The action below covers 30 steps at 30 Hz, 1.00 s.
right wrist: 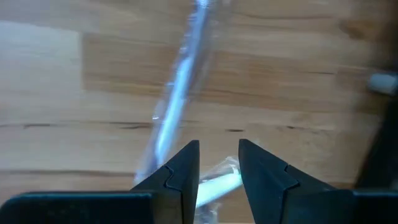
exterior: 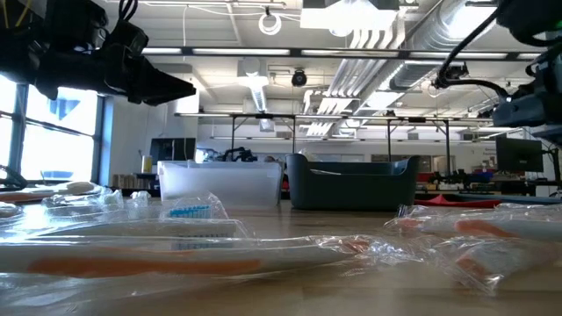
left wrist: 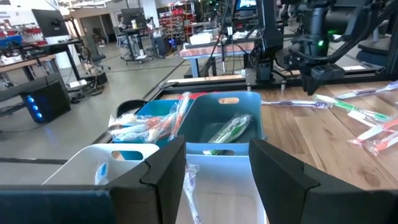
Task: Pick & Place Toothbrushes
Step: Put the purple toothbrush into the transparent bin
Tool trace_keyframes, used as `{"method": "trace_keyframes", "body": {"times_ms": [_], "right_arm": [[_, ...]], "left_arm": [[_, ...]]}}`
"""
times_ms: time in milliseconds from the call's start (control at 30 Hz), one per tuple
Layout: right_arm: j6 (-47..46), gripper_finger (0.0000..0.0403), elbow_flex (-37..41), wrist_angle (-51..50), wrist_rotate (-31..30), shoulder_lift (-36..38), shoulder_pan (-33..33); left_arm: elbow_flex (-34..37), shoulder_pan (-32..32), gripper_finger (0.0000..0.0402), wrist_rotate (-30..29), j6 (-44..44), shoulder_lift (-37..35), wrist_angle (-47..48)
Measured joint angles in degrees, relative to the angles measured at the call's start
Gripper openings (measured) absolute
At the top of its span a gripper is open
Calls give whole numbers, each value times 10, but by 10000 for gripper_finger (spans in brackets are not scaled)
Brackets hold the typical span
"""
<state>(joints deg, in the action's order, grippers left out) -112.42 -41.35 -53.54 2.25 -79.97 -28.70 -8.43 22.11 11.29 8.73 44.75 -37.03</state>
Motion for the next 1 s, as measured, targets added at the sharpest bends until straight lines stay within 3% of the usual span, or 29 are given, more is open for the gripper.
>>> {"method": "trace_keyframes", "body": {"times_ms": [300,567,1000], "right_arm": [[11,105,32,31,-35,61,18],[8,105,94,138,-38,62,33],[-30,94,123,149,-34,63,34]], "left_arm": [[0,0,171,0,0,0,-3],[0,0,171,0,0,0,-1],[0,0,171,0,0,0,-1]]}}
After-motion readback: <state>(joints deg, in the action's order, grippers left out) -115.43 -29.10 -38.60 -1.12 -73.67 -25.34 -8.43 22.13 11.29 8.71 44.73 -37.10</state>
